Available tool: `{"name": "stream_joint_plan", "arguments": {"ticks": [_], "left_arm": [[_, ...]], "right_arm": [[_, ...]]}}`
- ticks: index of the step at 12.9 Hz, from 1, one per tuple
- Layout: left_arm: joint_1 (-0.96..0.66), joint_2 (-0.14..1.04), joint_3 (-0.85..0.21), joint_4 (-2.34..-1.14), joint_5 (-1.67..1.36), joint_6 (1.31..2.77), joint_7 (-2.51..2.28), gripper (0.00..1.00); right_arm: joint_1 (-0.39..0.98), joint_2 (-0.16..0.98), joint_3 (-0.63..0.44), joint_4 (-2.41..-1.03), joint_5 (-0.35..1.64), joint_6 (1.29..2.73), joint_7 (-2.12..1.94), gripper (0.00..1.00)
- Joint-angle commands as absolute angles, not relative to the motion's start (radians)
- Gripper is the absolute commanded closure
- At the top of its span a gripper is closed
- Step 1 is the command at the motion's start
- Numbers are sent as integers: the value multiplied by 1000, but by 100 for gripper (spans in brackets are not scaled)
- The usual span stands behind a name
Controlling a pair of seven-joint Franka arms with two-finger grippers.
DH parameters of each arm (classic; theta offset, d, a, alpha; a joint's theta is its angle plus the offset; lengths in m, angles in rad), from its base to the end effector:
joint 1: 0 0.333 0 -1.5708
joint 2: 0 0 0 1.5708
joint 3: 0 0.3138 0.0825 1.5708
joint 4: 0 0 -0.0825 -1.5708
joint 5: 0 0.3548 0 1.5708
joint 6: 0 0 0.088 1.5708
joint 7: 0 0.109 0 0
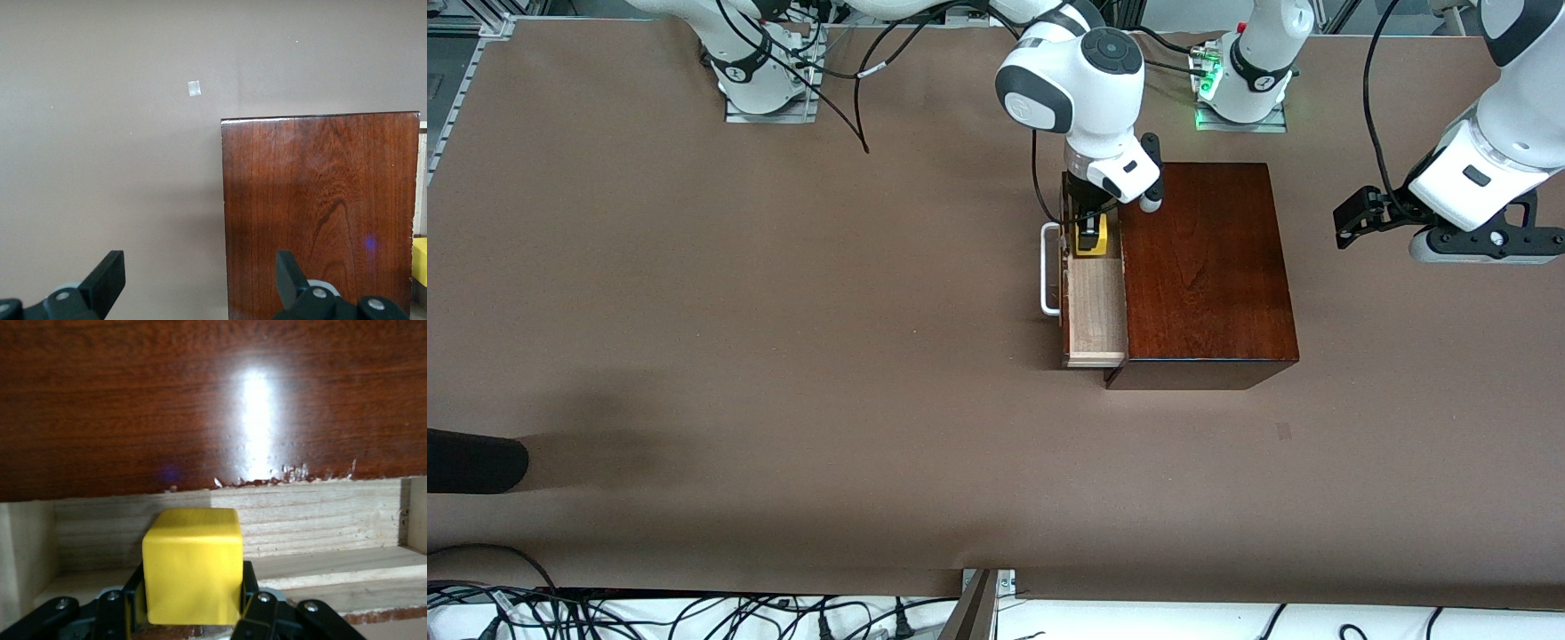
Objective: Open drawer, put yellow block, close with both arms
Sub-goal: 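Lower the cube into the drawer and open the right gripper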
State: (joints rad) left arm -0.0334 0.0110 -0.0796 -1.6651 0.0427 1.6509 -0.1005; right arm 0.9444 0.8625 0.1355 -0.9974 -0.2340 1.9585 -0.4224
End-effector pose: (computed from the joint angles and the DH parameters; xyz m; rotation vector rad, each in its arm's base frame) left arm 0.5298 -0.0555 0.5795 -3.0972 0.0255 0.0319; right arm 0.4021 0.6385 0.3561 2.2058 2.1116 0.2096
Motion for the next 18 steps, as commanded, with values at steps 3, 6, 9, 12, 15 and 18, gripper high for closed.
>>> {"name": "stream_joint_plan", "arguments": {"ticks": [3,6,9,12,15,18], "left_arm": [[-35,21,-78,-1638,17,1646,-83,0],[-35,23,-78,-1638,18,1646,-83,0],[-35,23,-78,-1638,18,1646,-83,0],[-35,23,-78,-1638,18,1646,-83,0],[-35,23,-78,-1638,18,1646,-83,0],[-35,23,-78,-1638,17,1646,-83,0]], "right_arm": [[953,911,124,-956,-252,1967,-451,100],[954,925,118,-956,-252,1979,-451,100],[954,933,118,-957,-253,1996,-451,100],[953,940,117,-959,-261,2010,-443,1],[951,931,117,-957,-256,1997,-442,0],[927,898,126,-950,-224,1996,-437,0]]}}
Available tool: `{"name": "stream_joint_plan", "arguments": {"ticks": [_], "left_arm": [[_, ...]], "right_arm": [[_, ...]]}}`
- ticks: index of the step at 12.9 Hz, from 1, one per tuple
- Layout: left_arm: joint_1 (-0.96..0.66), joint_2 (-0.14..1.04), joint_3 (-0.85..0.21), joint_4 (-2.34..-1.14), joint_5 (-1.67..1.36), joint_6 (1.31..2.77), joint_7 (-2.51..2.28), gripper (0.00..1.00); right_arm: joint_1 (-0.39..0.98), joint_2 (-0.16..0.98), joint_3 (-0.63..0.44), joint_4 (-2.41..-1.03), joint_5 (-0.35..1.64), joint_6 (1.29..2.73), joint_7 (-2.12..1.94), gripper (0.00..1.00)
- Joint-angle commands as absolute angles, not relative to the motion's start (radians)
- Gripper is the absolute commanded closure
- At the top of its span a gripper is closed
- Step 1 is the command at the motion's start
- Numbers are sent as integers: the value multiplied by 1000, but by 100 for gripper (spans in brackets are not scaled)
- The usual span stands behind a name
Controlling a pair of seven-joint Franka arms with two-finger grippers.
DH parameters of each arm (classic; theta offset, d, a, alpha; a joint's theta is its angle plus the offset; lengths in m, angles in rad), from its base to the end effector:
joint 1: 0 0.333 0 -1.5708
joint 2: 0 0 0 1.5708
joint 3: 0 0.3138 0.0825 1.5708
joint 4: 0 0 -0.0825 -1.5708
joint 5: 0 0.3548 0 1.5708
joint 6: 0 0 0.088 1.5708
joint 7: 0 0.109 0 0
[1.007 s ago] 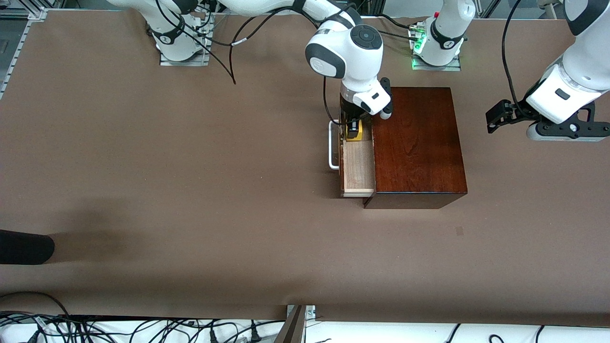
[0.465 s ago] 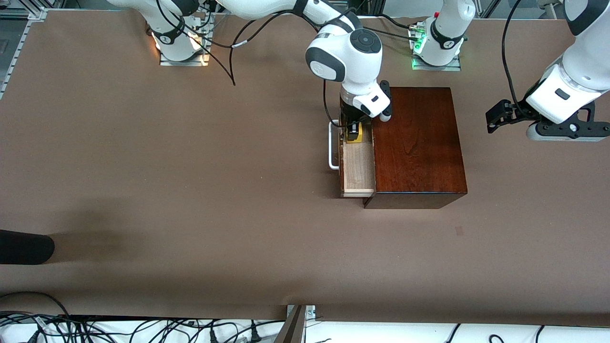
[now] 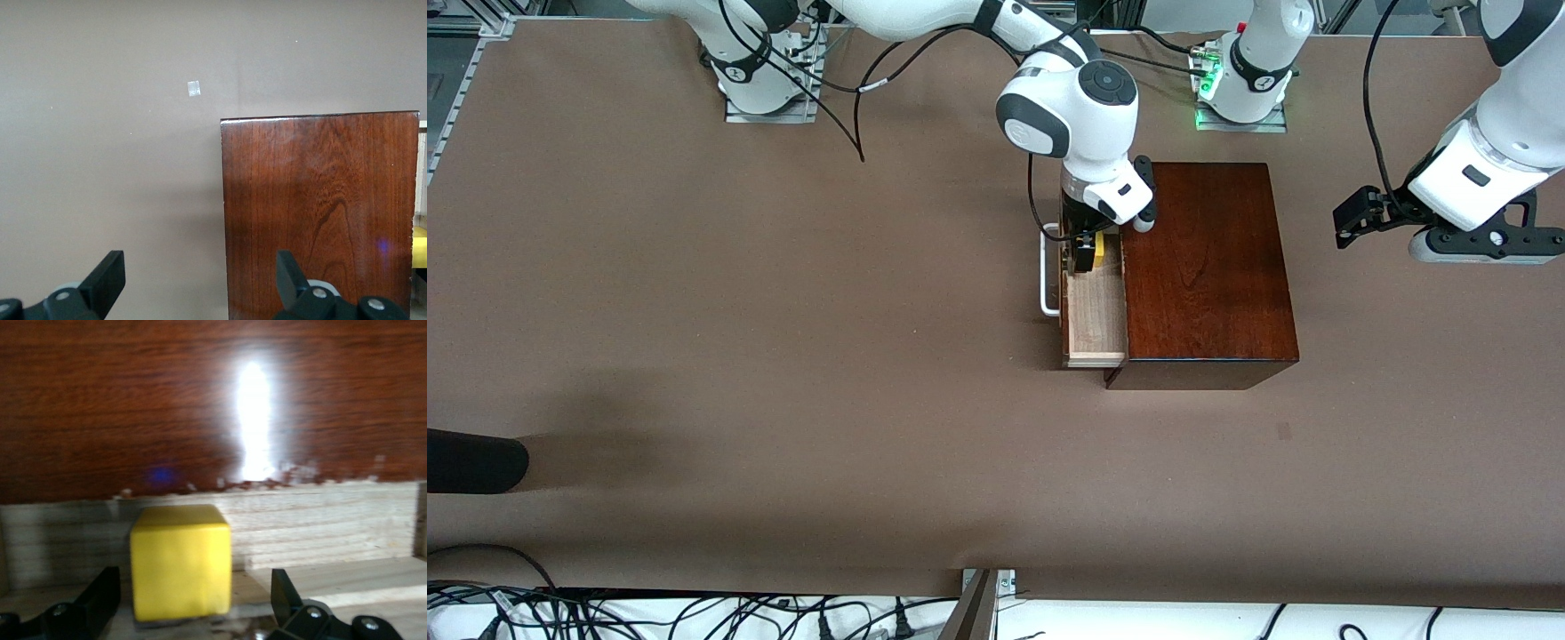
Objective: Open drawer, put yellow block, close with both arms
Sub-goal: 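Lower the cube into the drawer and open the right gripper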
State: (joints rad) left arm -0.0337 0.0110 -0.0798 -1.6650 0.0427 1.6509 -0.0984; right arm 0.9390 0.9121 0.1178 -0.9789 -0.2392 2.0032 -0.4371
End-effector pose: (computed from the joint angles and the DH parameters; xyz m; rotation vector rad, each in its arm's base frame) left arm 0.5298 -0.0558 0.5796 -3.0972 0.0295 0.0318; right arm 0.4166 0.6377 0.3309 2.1939 2.1075 0.2298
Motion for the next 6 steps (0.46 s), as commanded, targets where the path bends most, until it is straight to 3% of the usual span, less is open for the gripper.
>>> {"name": "stream_joint_plan", "arguments": {"ticks": [1,6], "left_arm": [[-37,23,-78,-1638,17,1646,-83,0],[-40,25,-80,-1637,14,1646,-81,0]], "right_arm": [[925,867,124,-948,-206,1994,-430,0],[882,707,85,-951,-192,1910,-420,0]]}}
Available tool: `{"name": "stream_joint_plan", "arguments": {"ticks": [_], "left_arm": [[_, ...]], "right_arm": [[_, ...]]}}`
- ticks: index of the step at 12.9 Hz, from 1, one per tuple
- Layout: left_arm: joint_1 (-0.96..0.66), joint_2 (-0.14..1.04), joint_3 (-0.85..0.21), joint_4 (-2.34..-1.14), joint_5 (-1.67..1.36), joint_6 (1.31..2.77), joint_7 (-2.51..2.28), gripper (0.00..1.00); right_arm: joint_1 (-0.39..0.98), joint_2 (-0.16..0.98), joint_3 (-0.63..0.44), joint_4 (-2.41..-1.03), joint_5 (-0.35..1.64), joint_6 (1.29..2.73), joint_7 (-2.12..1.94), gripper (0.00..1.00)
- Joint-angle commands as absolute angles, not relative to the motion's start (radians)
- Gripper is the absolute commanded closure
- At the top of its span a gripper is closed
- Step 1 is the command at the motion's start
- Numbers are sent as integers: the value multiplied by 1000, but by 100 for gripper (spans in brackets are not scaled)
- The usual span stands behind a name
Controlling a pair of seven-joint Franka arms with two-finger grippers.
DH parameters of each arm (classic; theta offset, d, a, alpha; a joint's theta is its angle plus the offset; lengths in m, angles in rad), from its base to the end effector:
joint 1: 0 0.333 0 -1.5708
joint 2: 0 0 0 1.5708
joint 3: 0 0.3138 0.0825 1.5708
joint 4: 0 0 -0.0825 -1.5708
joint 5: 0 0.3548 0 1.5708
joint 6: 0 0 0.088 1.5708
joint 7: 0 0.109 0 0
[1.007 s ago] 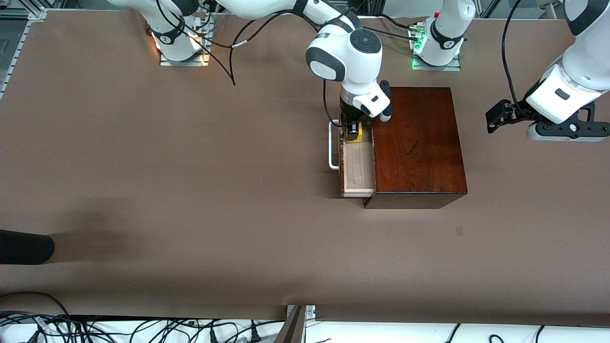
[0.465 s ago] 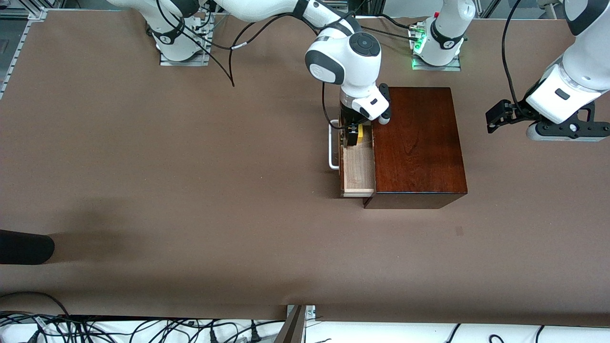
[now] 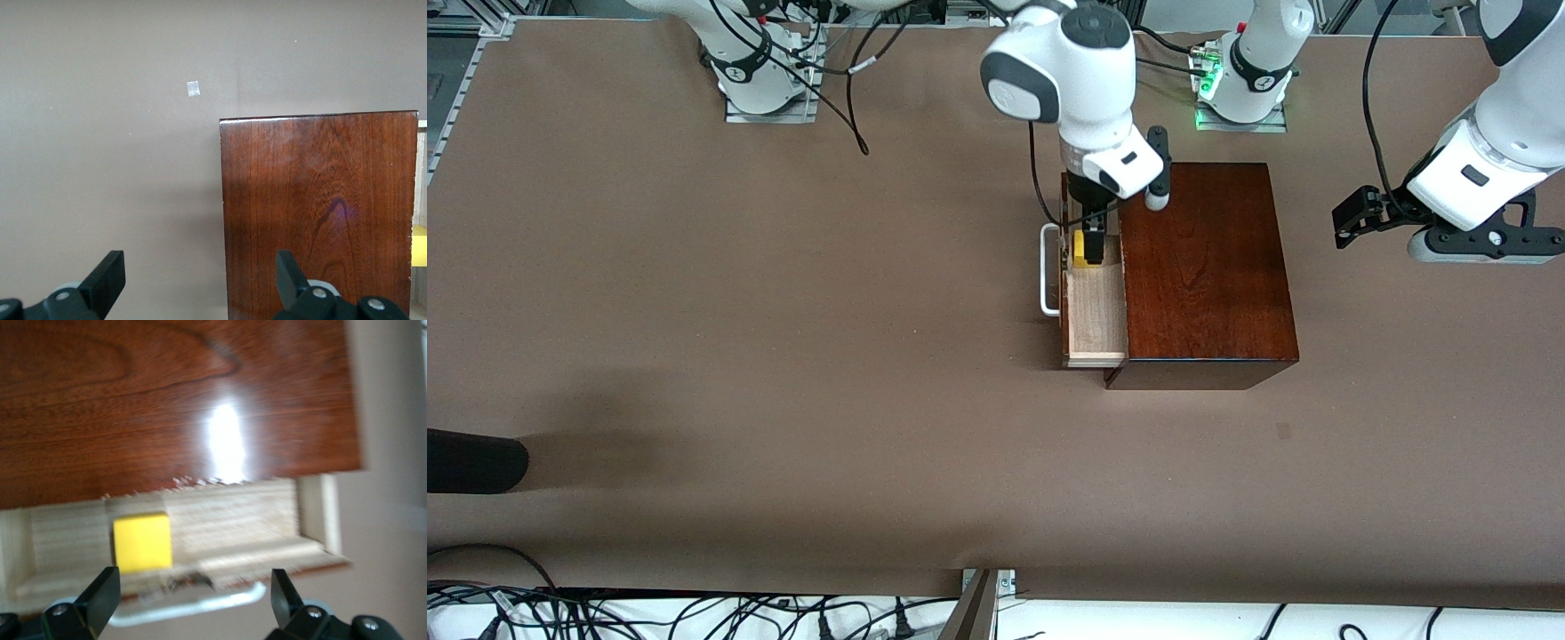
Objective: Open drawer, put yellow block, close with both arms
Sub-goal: 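Lower the cube into the drawer and open the right gripper, then raise the right gripper away while the left gripper moves toward the drawer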
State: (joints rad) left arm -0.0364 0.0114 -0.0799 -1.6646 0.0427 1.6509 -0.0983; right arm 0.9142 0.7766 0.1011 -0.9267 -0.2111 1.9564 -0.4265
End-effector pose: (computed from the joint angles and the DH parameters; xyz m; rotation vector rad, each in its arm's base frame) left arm 0.5297 -0.0573 0.5796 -3.0972 0.0340 0.0317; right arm 0.4348 0.6161 0.4525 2.2767 2.0336 0.4355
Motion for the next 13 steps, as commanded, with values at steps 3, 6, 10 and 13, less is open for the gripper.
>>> {"name": "stream_joint_plan", "arguments": {"ticks": [3,6,10,13], "left_arm": [[-46,25,-80,-1637,0,1646,-81,0],[-77,25,-80,-1626,2,1644,-81,0],[-165,25,-80,-1621,0,1644,-81,0],[-308,46,-80,-1620,-8,1644,-83,0]], "right_arm": [[754,626,80,-953,-189,1872,-426,0],[609,525,78,-980,-163,1800,-428,0],[438,402,23,-1075,32,1701,-433,0],[367,238,-49,-1293,106,1701,-416,0]]}}
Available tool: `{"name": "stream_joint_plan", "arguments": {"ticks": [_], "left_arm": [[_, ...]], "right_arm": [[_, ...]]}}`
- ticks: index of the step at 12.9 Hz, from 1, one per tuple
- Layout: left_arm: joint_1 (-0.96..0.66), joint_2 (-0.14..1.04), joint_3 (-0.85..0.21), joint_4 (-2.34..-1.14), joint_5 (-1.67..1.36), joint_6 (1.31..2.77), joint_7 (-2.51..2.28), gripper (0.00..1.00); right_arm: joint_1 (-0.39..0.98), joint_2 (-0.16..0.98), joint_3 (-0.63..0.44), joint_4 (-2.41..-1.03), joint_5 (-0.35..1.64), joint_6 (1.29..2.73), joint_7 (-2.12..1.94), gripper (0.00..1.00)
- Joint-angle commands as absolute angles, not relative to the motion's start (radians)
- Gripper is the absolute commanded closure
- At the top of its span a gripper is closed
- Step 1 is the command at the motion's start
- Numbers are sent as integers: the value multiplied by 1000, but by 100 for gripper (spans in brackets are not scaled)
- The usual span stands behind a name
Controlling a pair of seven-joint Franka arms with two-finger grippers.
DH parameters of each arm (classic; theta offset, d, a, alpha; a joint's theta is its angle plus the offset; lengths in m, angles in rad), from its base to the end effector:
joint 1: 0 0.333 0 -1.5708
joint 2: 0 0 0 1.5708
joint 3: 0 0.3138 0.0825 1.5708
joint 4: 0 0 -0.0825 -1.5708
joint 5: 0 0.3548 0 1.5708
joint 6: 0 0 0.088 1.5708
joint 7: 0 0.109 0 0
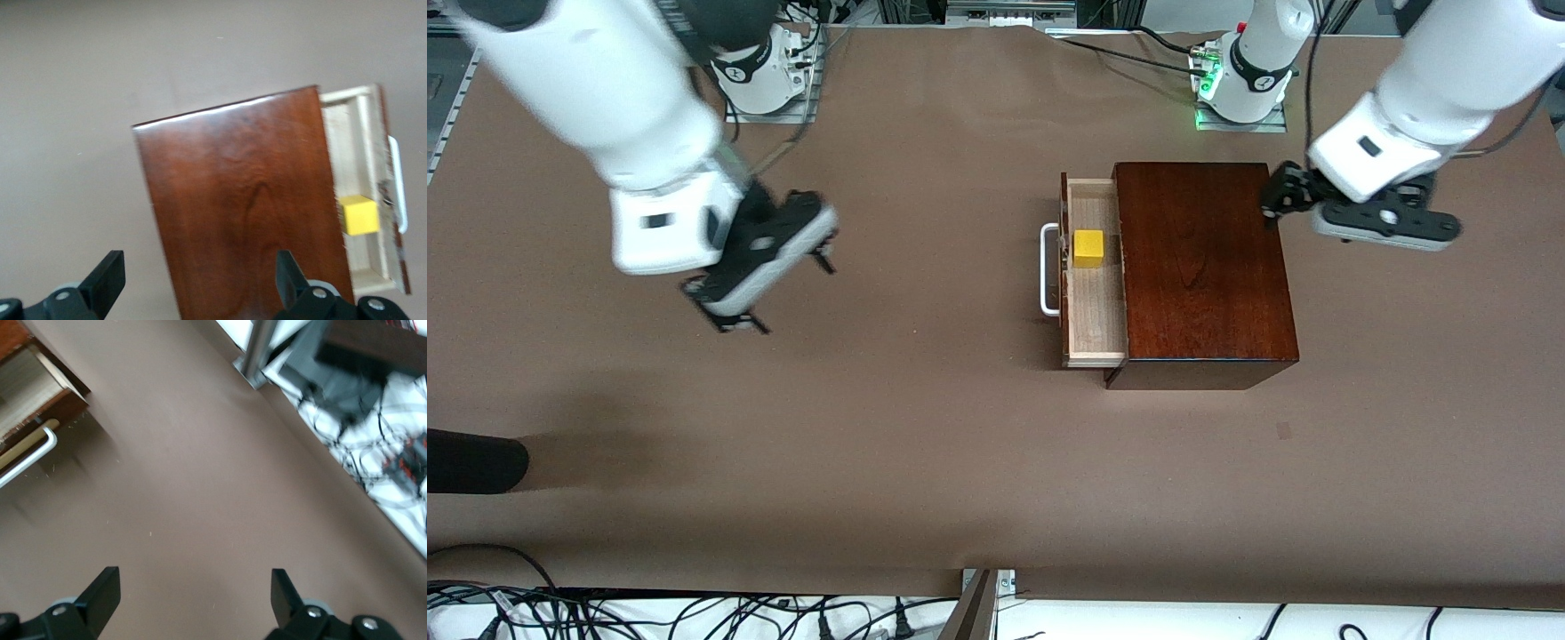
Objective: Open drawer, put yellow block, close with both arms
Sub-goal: 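Raise the right gripper away while the left gripper moves toward the drawer, then push the drawer front with the left gripper into the box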
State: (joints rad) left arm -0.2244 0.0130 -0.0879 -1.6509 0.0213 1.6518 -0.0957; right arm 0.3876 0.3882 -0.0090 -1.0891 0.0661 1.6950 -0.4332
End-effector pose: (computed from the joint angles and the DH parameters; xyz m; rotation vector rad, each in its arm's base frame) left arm 0.5091 -0.1618 0.5848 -3.1009 0.3400 0.0121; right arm 0.6012 0.2476 0.6203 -2.8171 -1.2107 -0.3376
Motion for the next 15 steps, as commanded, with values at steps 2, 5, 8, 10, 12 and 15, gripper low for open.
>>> {"name": "stream_joint_plan", "arguments": {"ticks": [2,5,8,10,12,15], "left_arm": [[-412,90,-80,-1597,-9,1644,-78,0],[-547,225,-86,-1499,-51,1647,-34,0],[-575,415,-87,-1355,-90,1709,125,0],[-610,474,-87,-1344,-117,1744,311,0],[-617,529,-87,-1344,-120,1790,405,0],[-617,601,-87,-1344,-123,1853,540,0]], "right_arm": [[365,154,-115,-1409,113,1701,-391,0],[365,74,-170,-1523,104,1698,-301,0],[365,23,-190,-1609,87,1700,-169,0],[364,25,-199,-1609,60,1698,-149,0],[364,32,-222,-1611,55,1684,-138,0],[362,44,-255,-1605,51,1684,-143,0]]}}
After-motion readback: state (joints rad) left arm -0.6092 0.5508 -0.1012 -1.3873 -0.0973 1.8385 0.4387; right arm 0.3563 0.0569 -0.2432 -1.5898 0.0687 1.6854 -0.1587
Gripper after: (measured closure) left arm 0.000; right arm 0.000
